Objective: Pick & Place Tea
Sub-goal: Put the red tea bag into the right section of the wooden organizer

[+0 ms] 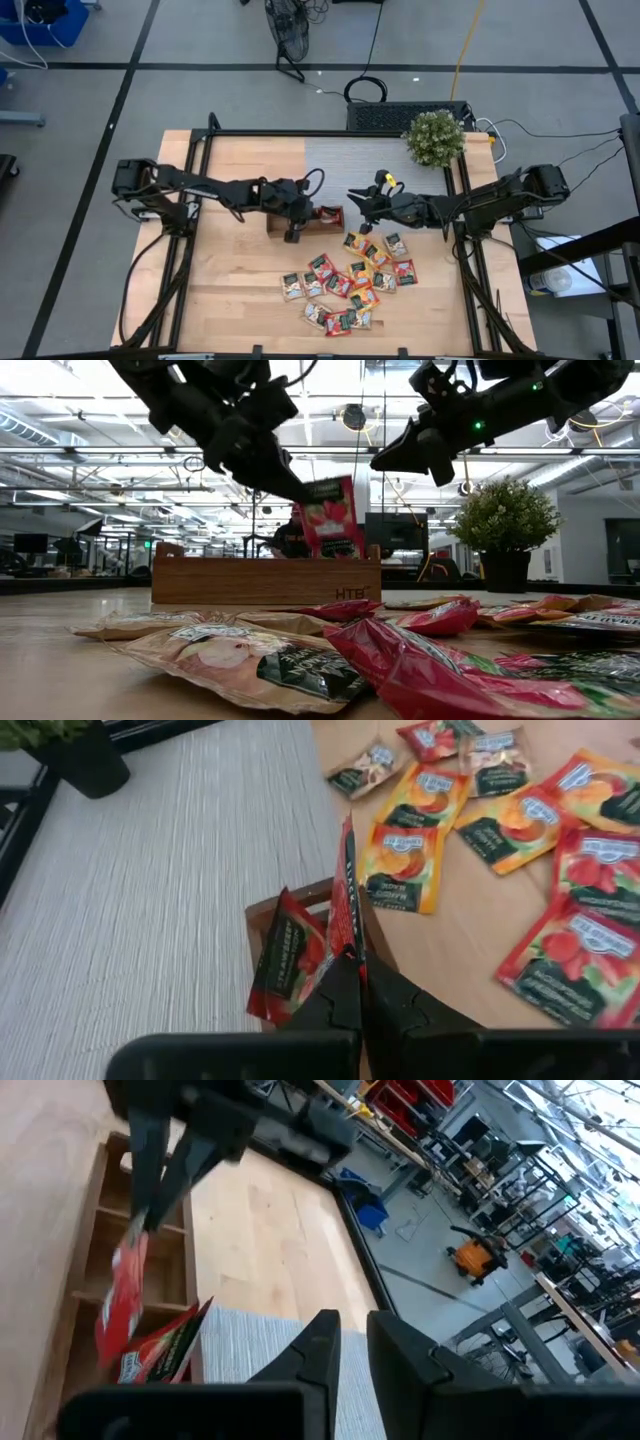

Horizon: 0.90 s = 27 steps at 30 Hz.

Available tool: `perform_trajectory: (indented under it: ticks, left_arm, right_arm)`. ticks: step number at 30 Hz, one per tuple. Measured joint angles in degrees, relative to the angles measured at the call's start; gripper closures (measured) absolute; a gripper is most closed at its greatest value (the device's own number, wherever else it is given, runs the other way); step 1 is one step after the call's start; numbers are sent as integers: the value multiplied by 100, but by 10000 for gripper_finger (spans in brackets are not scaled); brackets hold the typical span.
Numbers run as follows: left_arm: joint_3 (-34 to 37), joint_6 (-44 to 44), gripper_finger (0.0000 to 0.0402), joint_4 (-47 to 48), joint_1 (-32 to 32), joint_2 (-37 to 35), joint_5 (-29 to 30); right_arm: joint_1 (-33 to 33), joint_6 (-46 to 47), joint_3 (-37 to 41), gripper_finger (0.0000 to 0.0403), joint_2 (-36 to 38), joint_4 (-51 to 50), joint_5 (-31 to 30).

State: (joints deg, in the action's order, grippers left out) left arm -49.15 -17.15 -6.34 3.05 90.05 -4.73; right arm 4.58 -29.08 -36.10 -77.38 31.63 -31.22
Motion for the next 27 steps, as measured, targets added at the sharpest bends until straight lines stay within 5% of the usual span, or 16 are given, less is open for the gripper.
perform_trajectory:
  ticks: [27]
  left_arm:
    - [7, 268, 401, -421, 159, 858, -111]
  right_arm:
    - [-9, 13, 0, 369, 2, -19, 11]
